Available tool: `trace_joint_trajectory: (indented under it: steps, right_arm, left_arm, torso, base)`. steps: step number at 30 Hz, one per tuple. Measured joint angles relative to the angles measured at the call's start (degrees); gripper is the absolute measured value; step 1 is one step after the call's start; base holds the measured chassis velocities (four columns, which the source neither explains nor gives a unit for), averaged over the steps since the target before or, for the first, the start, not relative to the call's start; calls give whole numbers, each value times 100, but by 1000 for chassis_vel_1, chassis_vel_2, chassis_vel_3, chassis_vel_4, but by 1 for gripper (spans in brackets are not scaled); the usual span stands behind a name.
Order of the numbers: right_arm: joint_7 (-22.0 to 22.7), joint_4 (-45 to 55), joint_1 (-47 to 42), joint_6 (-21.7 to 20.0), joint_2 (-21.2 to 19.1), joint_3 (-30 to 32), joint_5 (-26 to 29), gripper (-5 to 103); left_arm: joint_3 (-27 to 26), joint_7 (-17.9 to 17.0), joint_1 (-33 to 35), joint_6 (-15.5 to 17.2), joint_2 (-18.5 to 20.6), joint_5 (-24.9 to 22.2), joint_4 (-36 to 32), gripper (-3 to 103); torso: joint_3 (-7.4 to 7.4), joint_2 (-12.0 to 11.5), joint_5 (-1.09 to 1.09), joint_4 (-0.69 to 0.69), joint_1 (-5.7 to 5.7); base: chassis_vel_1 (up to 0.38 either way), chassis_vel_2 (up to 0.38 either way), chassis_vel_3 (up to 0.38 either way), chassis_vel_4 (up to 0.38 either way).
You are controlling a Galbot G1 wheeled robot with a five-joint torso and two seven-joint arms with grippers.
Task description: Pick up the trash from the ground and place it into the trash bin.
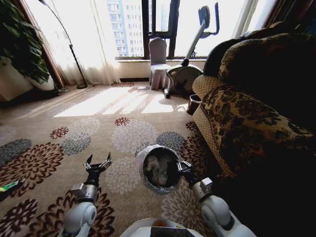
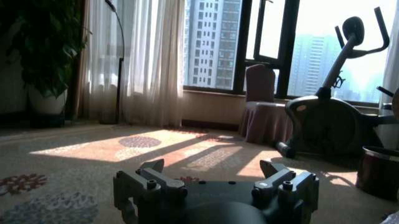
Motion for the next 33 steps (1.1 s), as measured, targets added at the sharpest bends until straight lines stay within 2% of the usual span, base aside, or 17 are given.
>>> trace_joint_trajectory:
  steps: [8, 21, 30, 33]
  right_arm:
    - [-47, 81, -199, 21, 42, 61, -114, 4]
    - [-121, 126, -277, 46, 88, 37, -210, 4]
    - [-161, 140, -317, 91, 115, 37, -238, 4]
    - [-162, 138, -323, 94, 124, 29, -248, 4]
  left_arm:
    - [243, 6, -31, -14, -102, 122, 24, 100]
    - [205, 0, -52, -43, -108, 122, 45, 100]
    - [207, -20, -111, -24, -111, 118, 74, 100]
    - [211, -36, -132, -7, -109, 109, 77, 100]
  torso:
    - [0, 0, 0, 1, 0]
    - [1, 0, 1, 0, 0]
    - [0, 0, -3, 1, 0]
    - [0, 0, 4, 1, 0]
  base:
    - [147, 149, -142, -151]
    - [161, 153, -162, -148]
    - [307, 312, -305, -313]
    - [362, 351, -371, -365]
